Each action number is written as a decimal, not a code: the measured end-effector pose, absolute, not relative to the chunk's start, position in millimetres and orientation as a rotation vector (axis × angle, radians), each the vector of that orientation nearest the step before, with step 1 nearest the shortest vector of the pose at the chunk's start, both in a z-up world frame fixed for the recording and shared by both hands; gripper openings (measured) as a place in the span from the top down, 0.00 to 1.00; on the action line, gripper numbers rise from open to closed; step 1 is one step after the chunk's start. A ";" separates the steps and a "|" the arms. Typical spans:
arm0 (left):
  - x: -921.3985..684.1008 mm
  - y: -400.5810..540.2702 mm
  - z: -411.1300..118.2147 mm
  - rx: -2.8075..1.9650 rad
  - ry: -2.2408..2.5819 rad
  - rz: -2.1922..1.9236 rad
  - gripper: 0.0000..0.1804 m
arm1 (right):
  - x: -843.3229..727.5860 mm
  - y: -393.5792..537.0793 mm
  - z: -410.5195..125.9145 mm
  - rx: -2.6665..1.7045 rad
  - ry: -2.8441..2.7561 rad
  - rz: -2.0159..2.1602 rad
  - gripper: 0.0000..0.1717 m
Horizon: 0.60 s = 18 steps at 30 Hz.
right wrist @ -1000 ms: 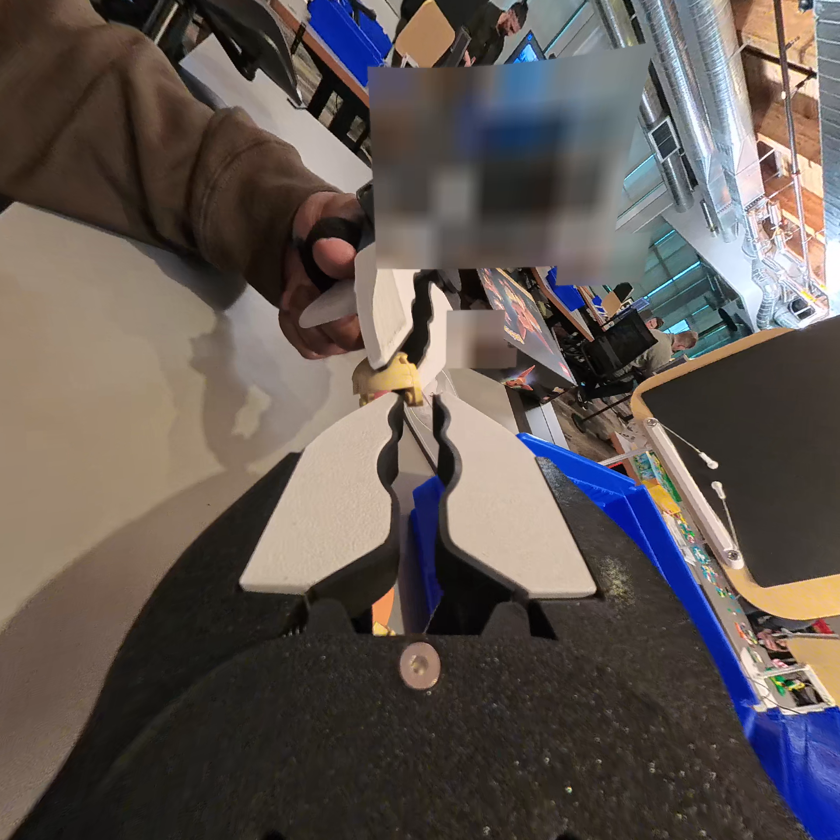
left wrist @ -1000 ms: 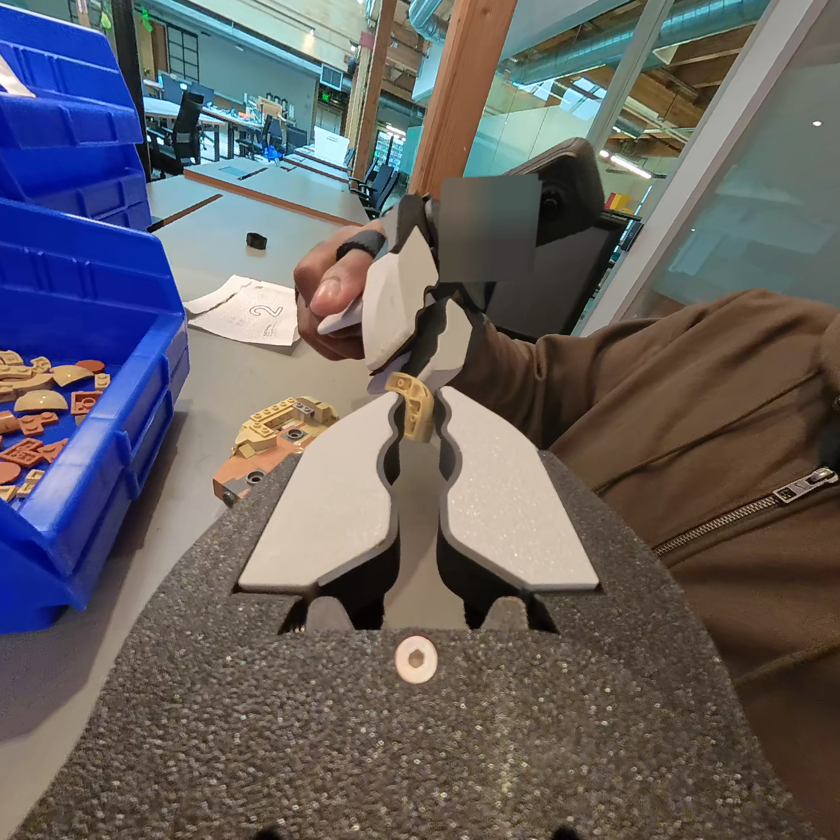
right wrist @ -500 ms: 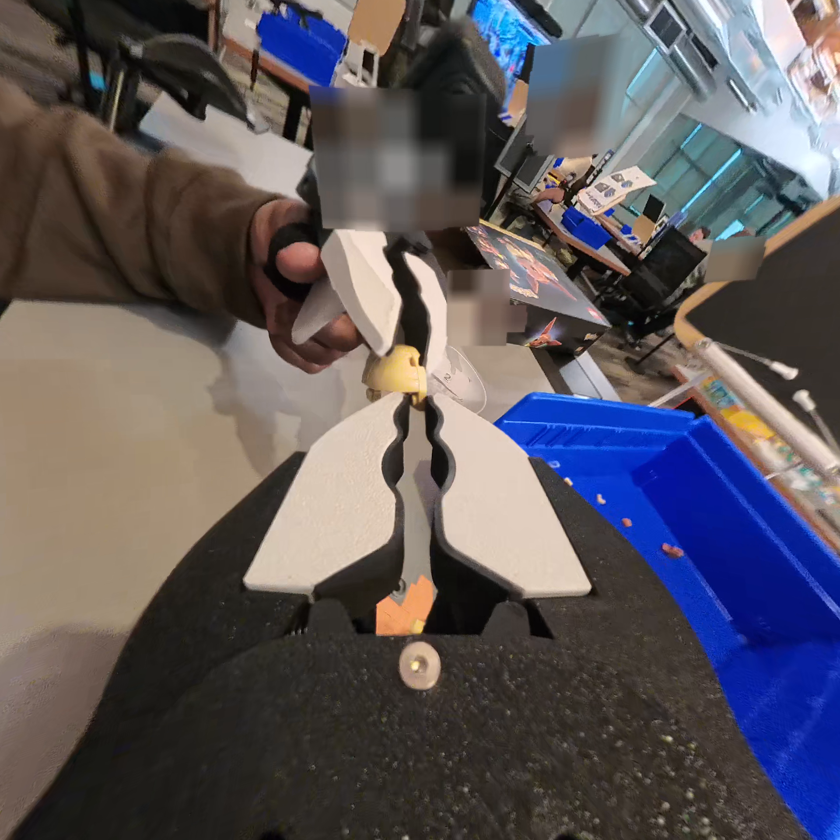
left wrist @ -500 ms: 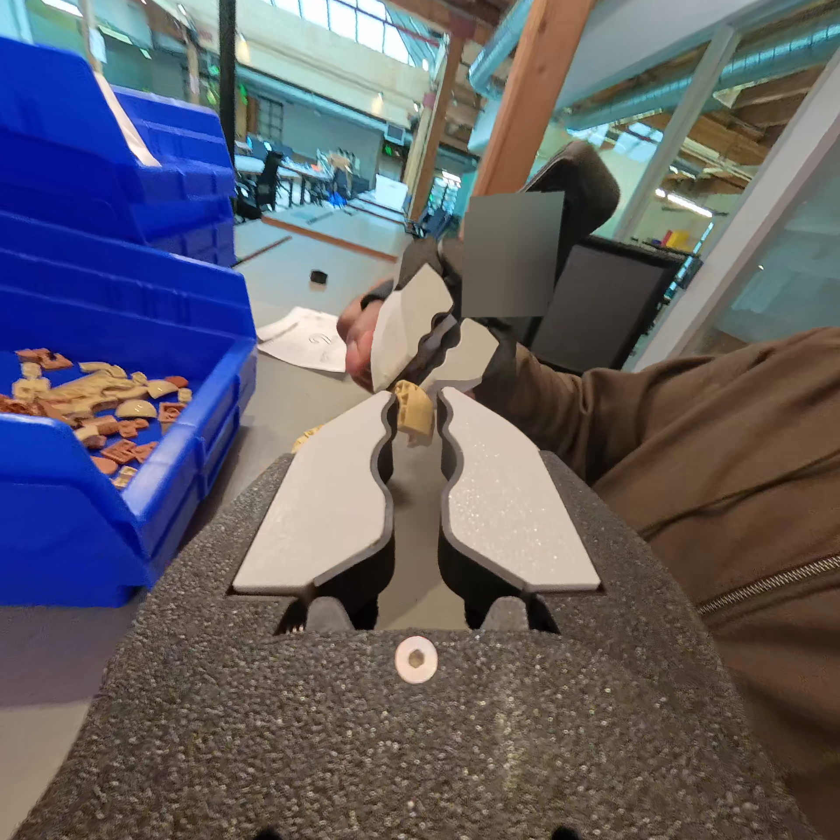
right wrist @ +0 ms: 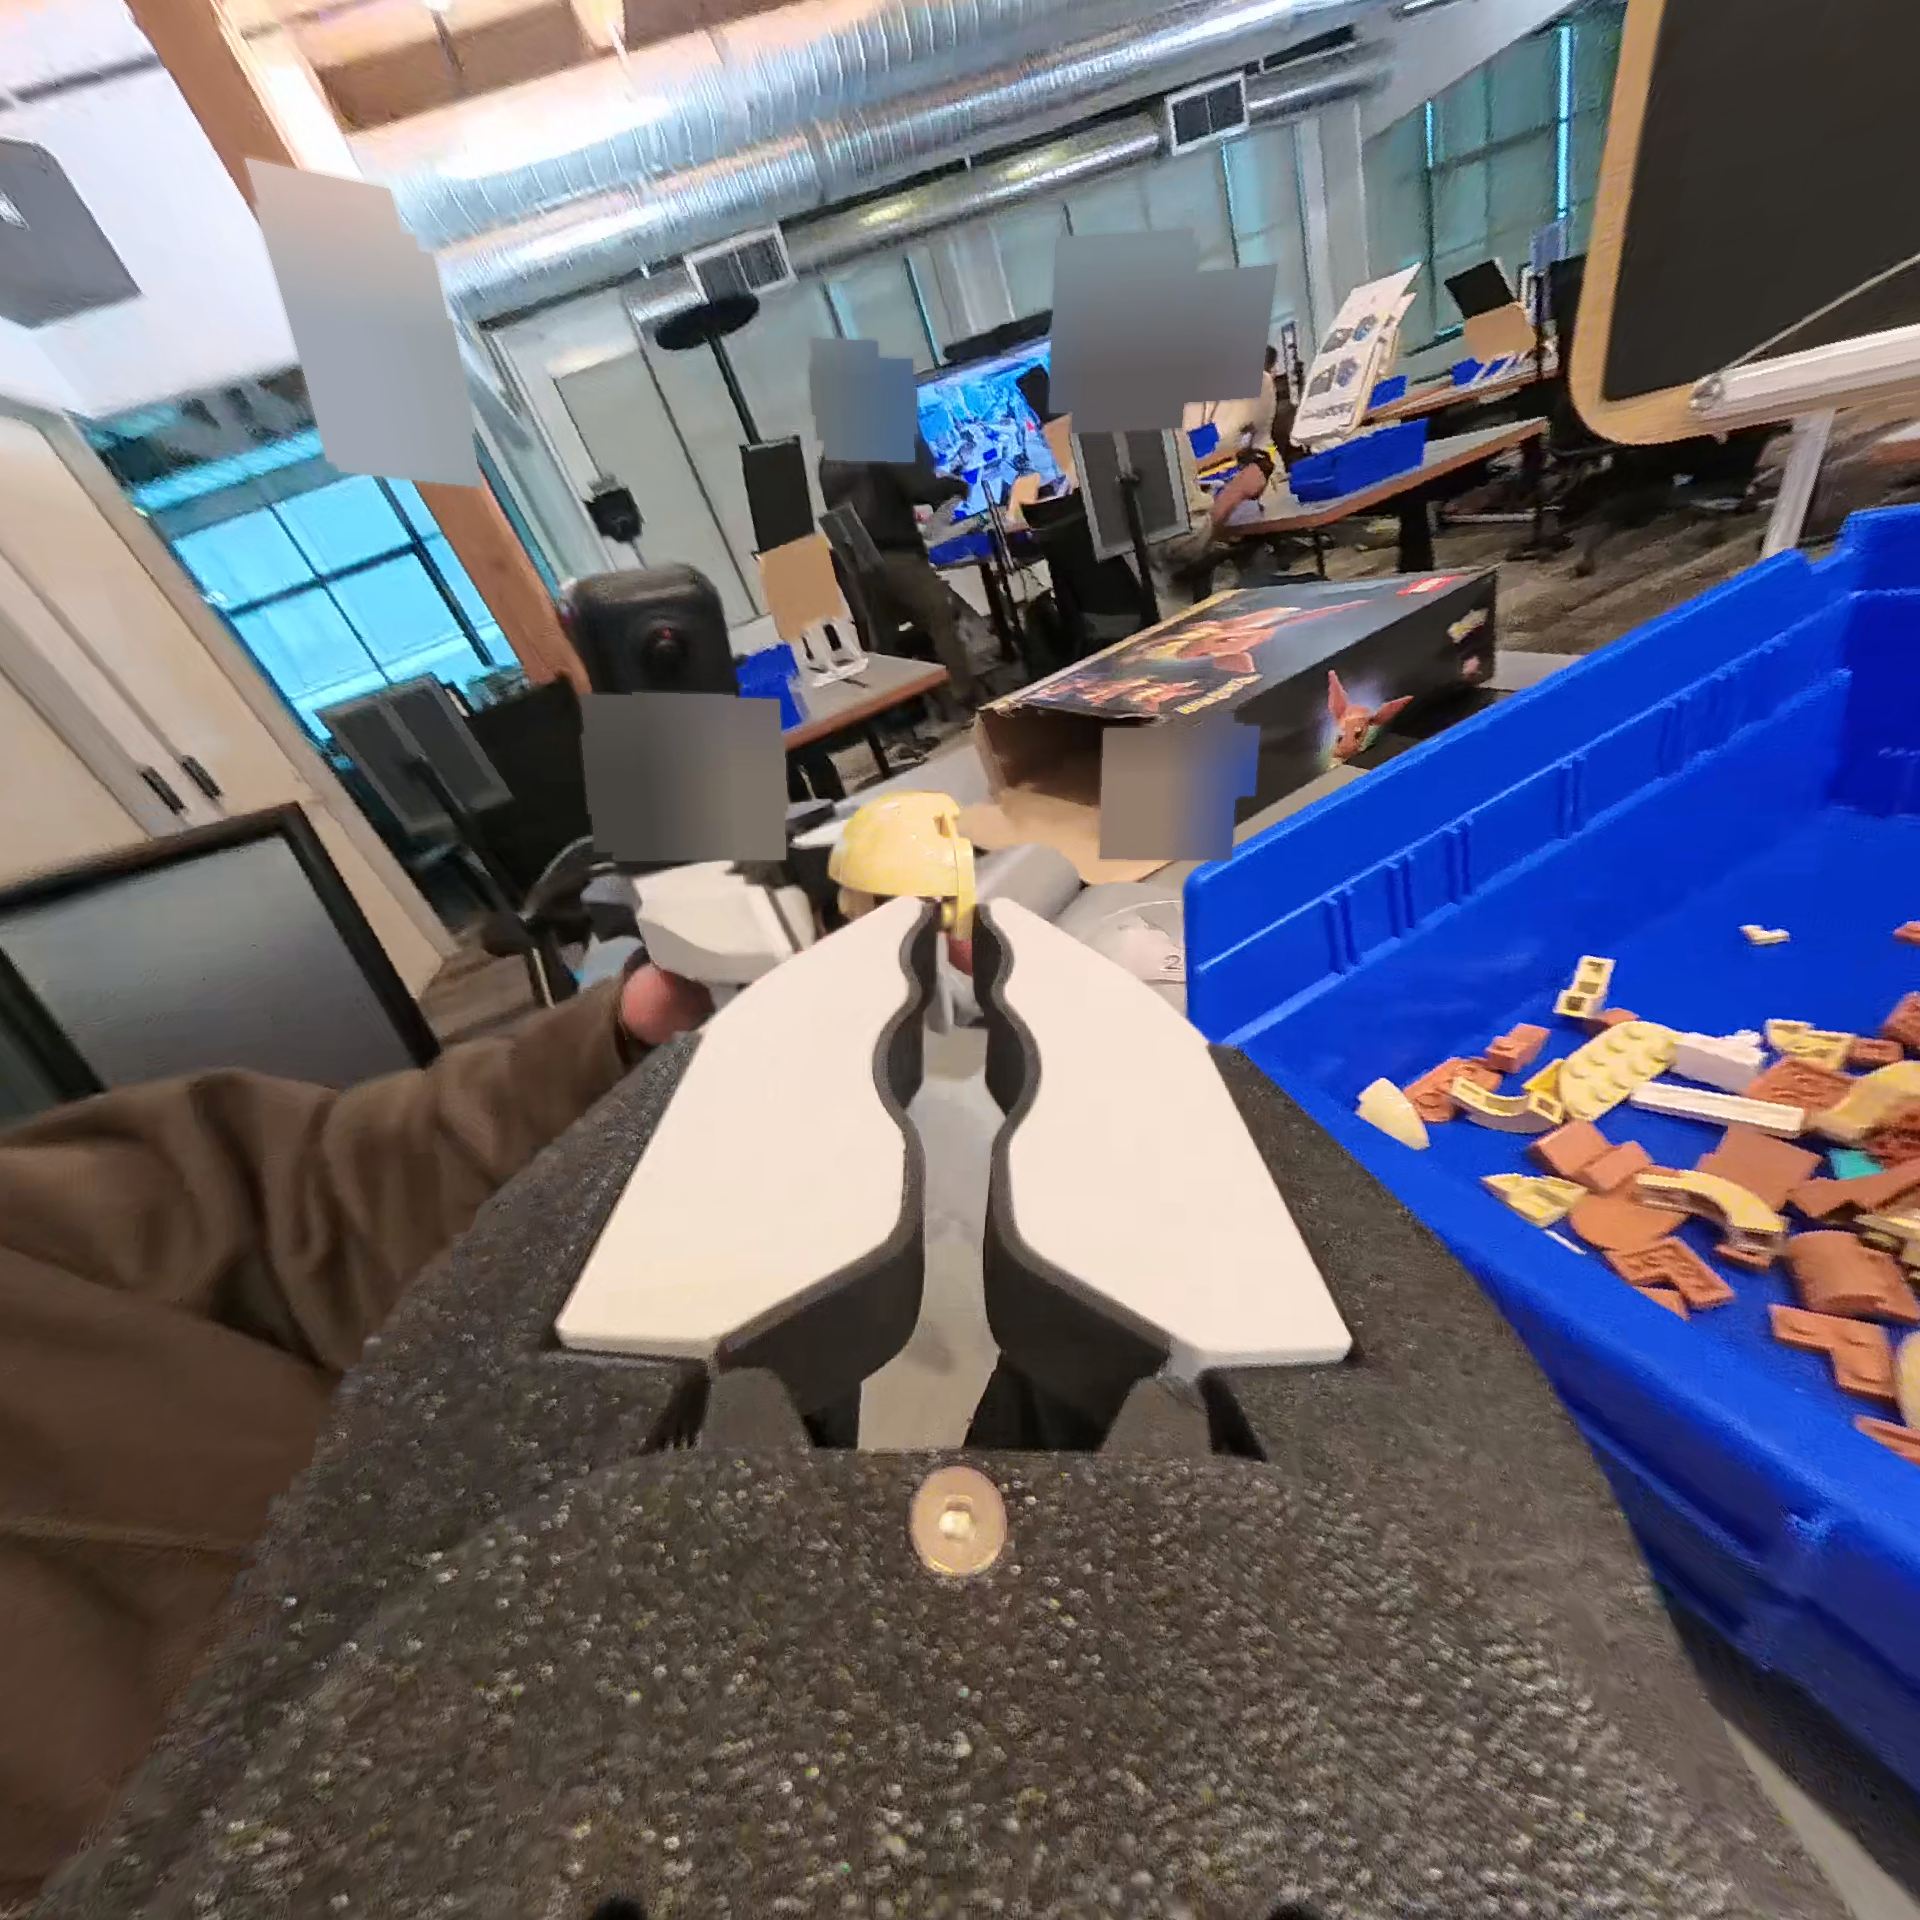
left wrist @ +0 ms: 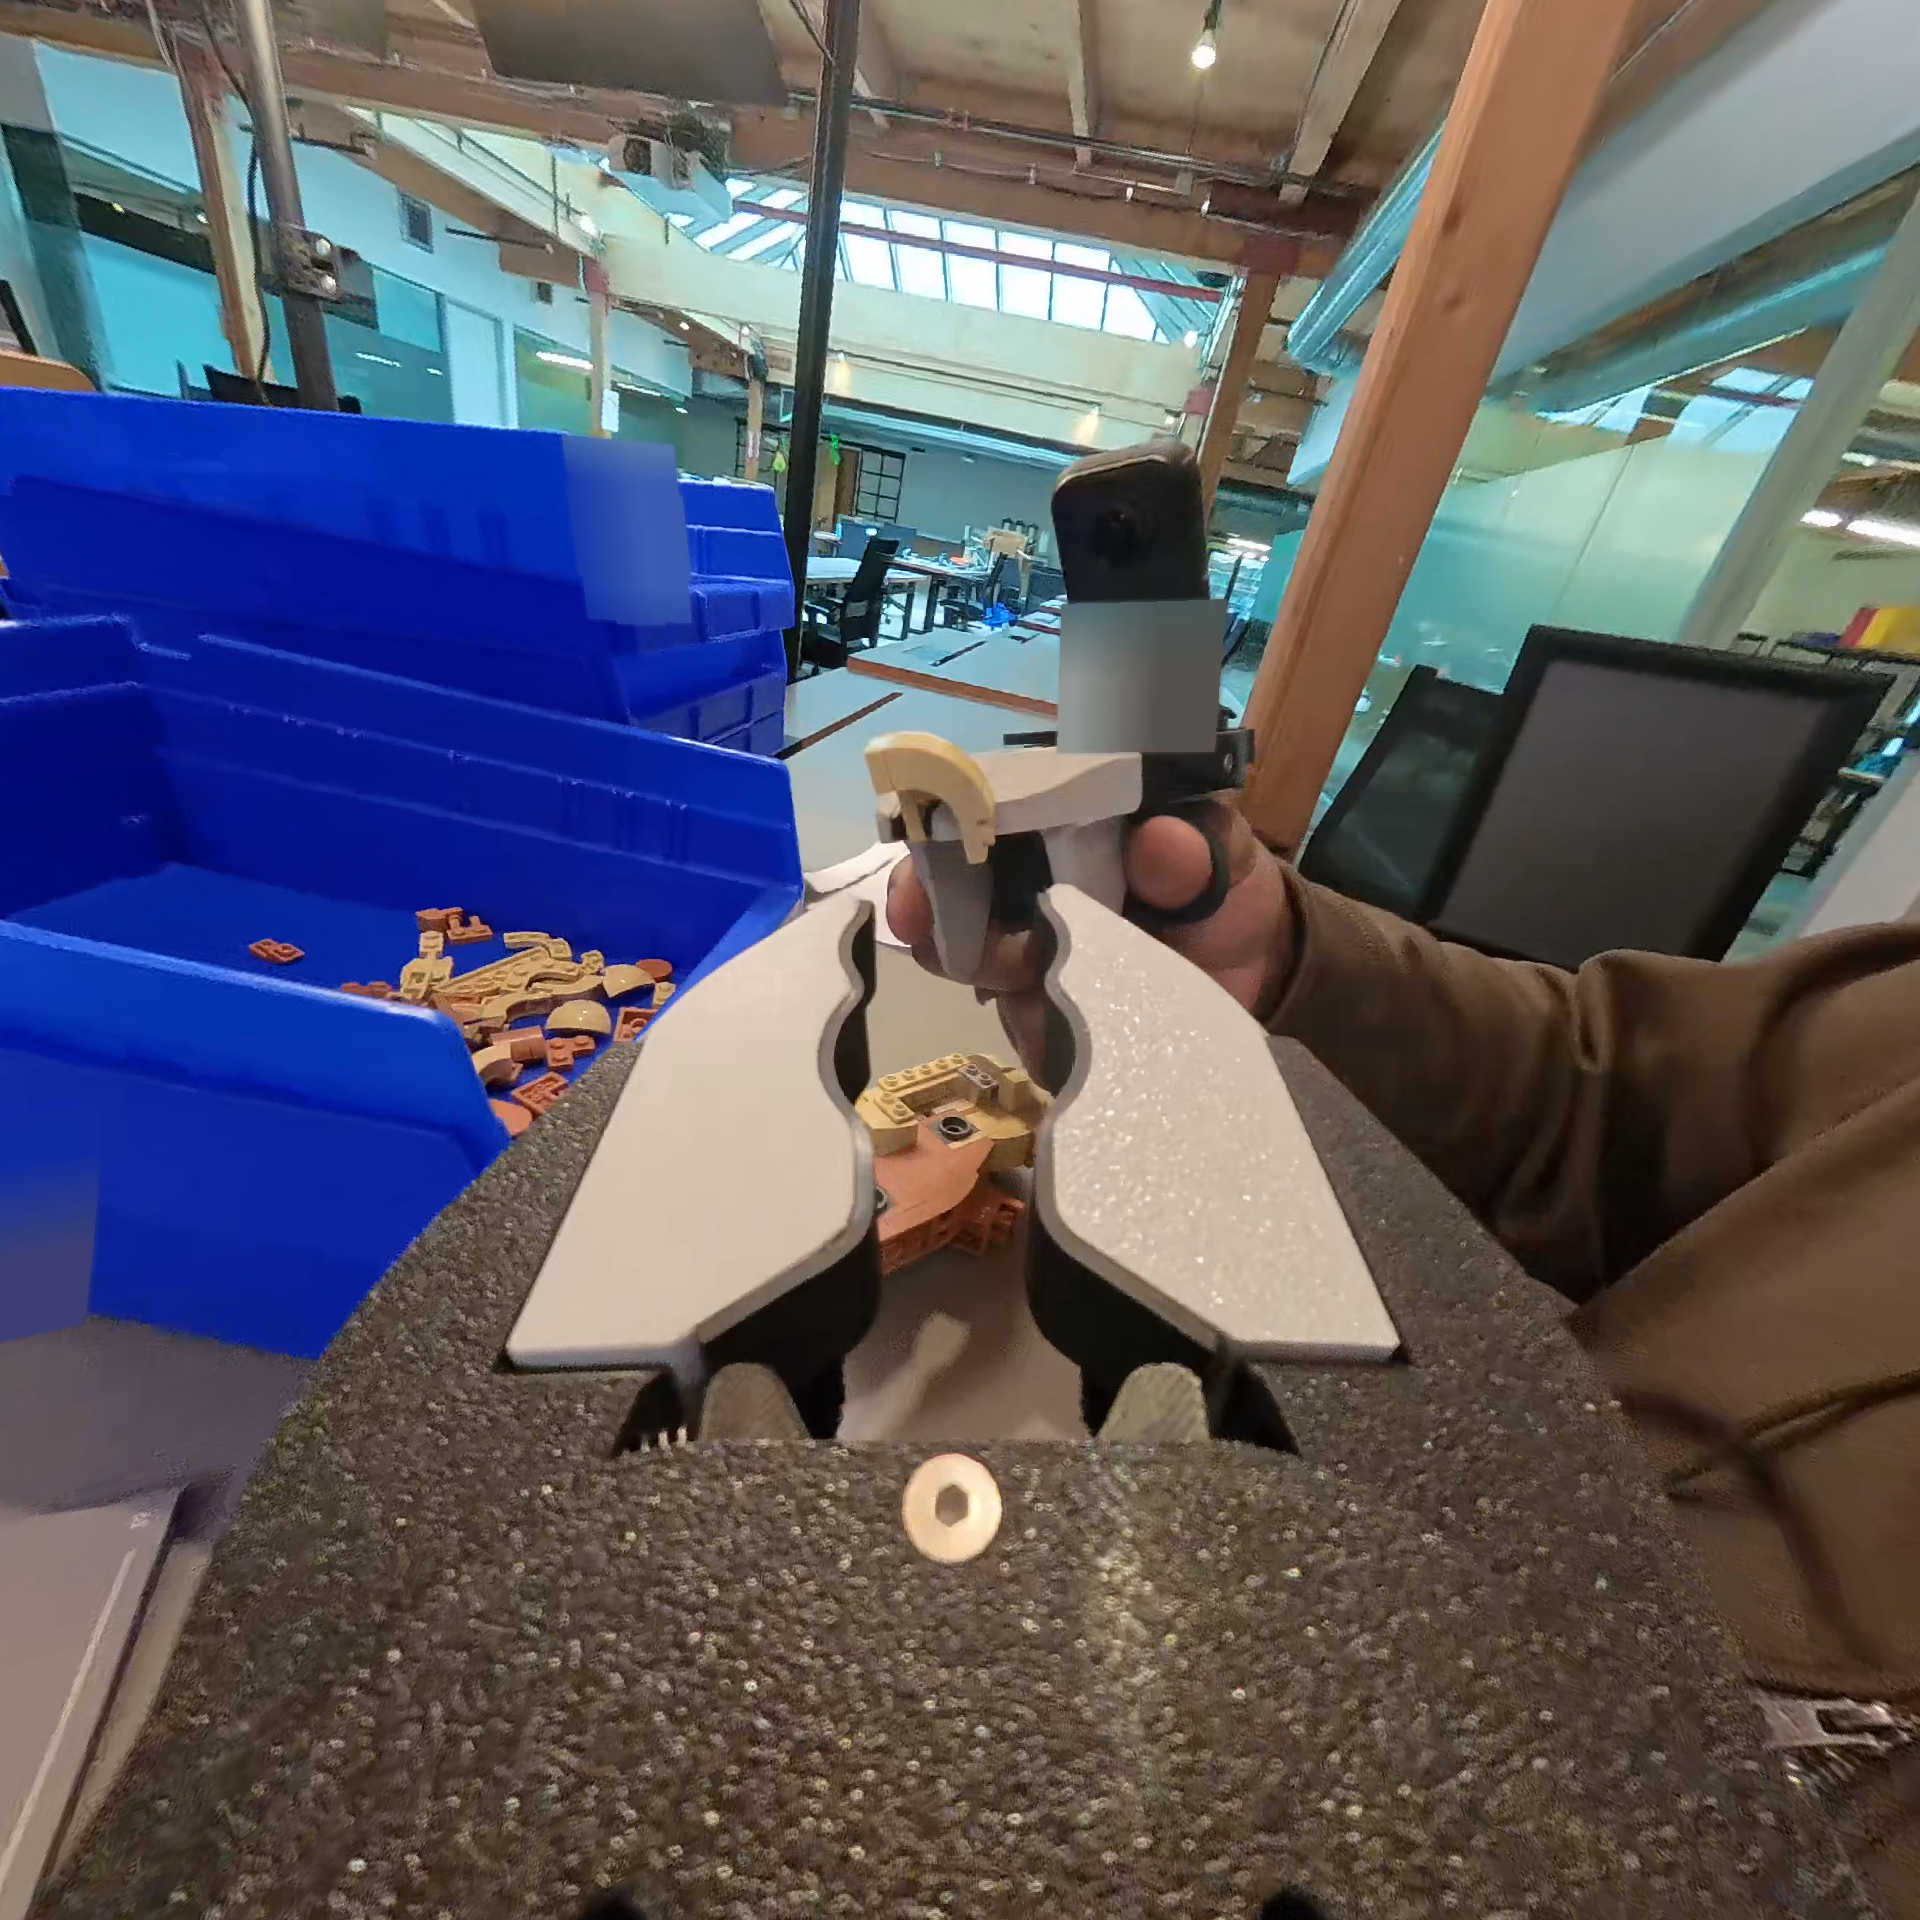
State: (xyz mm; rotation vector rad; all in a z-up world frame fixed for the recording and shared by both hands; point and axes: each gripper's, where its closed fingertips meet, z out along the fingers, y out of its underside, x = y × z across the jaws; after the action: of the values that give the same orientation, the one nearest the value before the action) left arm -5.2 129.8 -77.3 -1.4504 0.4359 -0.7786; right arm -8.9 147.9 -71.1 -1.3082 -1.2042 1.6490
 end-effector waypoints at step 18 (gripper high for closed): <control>13.2 105.7 -65.2 -1.312 0.623 -0.763 0.96 | -4.5 115.5 -67.2 -0.870 -1.436 1.202 0.96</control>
State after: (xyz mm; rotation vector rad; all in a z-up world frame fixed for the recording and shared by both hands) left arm 13.2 105.7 -65.2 -1.3118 0.6227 -0.7626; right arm -4.5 115.5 -67.2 -0.8704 -1.4365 1.2020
